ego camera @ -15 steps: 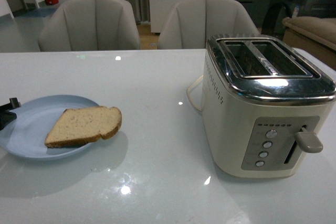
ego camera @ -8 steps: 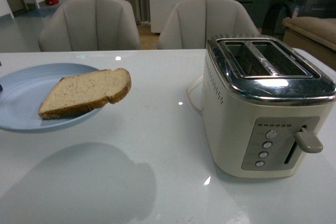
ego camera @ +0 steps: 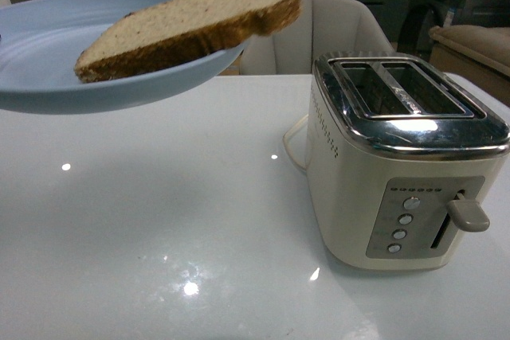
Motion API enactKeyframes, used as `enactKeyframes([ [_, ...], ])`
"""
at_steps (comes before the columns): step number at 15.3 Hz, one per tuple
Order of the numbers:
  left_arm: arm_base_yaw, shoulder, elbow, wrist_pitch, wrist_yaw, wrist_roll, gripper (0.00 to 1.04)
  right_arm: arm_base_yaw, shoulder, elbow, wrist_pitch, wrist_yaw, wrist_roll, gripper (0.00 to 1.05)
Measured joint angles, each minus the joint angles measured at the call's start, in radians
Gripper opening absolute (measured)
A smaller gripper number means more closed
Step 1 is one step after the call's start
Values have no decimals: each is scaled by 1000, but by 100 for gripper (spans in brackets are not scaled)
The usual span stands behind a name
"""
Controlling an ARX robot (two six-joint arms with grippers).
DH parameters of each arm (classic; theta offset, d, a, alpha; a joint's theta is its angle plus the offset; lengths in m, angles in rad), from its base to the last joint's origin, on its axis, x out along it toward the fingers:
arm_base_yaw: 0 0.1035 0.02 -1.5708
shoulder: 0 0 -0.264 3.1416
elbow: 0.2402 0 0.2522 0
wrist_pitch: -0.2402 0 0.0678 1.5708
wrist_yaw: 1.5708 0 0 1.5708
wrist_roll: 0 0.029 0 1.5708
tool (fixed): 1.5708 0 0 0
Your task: Left arm holds plate, right arm toasts bread
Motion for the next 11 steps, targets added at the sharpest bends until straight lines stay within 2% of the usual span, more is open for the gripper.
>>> enactKeyframes([
  [4, -81, 0, 64, -106, -32, -54, 2, 0, 0, 0, 0, 0, 0, 98],
  [11, -104, 102, 164, -101, -27, -114, 2, 0, 0, 0, 0, 0, 0, 98],
])
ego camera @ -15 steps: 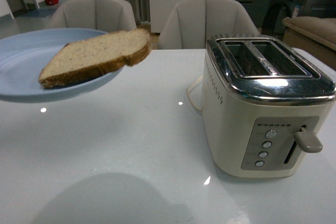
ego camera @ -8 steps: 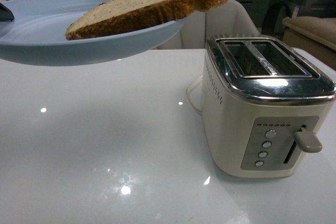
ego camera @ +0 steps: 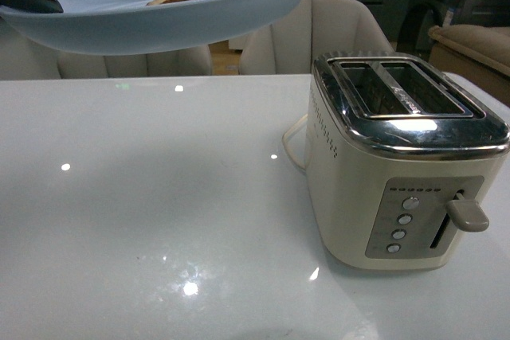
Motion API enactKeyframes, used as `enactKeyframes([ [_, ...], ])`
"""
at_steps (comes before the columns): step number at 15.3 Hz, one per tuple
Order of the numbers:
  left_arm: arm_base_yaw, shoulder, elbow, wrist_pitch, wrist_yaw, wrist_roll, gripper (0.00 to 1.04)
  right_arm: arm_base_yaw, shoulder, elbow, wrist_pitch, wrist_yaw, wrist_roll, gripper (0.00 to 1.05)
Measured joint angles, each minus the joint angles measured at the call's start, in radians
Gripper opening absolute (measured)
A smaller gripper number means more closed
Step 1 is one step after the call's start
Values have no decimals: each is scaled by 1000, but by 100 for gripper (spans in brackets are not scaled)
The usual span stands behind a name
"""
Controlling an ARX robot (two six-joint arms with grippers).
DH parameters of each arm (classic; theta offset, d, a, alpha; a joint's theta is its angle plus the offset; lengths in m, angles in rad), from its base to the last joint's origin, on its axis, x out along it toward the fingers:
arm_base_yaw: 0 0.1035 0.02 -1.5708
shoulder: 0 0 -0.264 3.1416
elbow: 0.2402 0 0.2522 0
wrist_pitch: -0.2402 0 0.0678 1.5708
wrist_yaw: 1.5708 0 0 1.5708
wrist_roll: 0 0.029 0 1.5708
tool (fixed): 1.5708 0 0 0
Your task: Left arm holds plate, right arm toasts bread
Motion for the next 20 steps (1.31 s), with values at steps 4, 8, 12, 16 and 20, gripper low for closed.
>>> enactKeyframes([
  [4, 18, 0, 0, 19, 28, 13, 2, 0, 0, 0, 0, 0, 0, 98],
  [8, 29, 17, 3, 30, 34, 35, 2, 0, 0, 0, 0, 0, 0, 98],
  [12, 29, 17, 3, 31, 41, 37, 2, 0, 0, 0, 0, 0, 0, 98],
  [16, 29, 17, 3, 31, 41, 37, 2, 0, 0, 0, 0, 0, 0, 98],
  [20, 29, 17, 3, 31, 41, 37, 2, 0, 0, 0, 0, 0, 0, 98],
])
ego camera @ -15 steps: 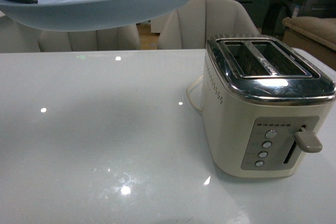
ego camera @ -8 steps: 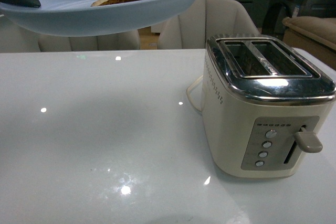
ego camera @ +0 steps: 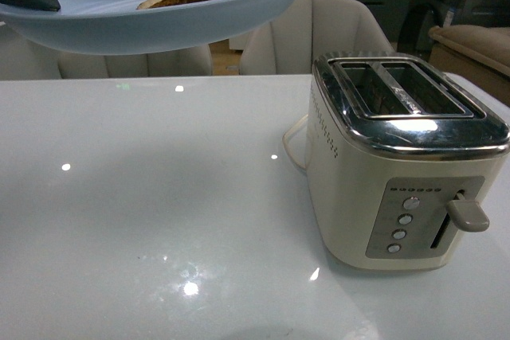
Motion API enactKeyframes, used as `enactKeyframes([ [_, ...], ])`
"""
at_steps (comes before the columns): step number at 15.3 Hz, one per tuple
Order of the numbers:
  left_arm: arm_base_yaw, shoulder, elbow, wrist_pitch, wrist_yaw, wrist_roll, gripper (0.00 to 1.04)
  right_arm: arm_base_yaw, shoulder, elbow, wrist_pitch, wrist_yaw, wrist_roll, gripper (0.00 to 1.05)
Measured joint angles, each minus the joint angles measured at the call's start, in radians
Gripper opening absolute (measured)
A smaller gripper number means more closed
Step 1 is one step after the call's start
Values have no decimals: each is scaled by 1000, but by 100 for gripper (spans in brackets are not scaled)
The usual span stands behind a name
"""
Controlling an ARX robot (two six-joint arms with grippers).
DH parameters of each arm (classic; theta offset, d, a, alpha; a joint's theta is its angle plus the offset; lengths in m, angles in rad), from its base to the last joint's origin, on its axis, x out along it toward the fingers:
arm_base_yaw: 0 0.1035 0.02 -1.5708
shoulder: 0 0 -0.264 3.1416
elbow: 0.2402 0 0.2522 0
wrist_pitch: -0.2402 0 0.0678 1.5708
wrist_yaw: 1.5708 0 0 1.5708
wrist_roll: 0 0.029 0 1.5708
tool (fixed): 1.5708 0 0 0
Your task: Left arm holds plate, right arm toasts bread
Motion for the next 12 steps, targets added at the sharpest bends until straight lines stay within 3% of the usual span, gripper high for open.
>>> enactKeyframes([
  [9, 0, 0, 0, 0, 0, 0, 2, 6, 8, 7, -37, 26, 9, 98],
  [10, 0, 0, 0, 0, 0, 0, 2, 99, 138, 95, -240, 225, 53, 98],
  [12, -1, 0, 0, 0, 3, 0, 2, 124, 253, 180, -323, 389, 64, 98],
])
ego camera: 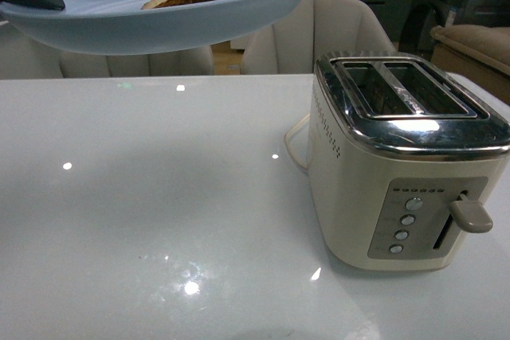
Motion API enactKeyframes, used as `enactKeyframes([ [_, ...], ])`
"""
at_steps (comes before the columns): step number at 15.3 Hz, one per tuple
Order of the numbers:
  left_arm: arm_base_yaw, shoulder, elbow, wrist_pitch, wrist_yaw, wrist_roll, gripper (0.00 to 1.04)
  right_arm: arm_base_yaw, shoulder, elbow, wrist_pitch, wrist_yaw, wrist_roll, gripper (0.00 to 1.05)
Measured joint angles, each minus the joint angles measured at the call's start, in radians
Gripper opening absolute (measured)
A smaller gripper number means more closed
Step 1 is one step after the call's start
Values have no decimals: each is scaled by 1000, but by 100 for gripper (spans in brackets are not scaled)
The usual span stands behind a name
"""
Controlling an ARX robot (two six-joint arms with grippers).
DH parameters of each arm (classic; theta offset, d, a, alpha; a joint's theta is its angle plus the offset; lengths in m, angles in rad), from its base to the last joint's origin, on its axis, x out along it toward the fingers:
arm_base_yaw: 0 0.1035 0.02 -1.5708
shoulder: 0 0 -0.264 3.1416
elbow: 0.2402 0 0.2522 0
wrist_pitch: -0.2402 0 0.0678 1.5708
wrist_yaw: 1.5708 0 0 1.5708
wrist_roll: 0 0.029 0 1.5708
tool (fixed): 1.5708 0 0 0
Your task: Left arm holds plate, right arm toasts bread
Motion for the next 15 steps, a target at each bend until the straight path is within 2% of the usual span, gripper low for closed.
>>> enactKeyframes([
  [2, 0, 0, 0, 0, 0, 0, 2, 11, 83, 115, 104, 11, -6, 98],
  [5, 0, 0, 0, 0, 0, 3, 2, 122, 424, 382, 327, 23, -15, 98],
  [9, 0, 0, 0, 0, 0, 3, 2, 257, 742, 705, 333, -14, 88, 98],
  [13, 0, 0, 0, 0, 0, 4, 2, 296, 951, 819, 154, -193, 375, 98],
  [15, 0, 0, 0, 0, 0, 6, 2, 295, 1028, 824, 200, -359, 546, 98],
])
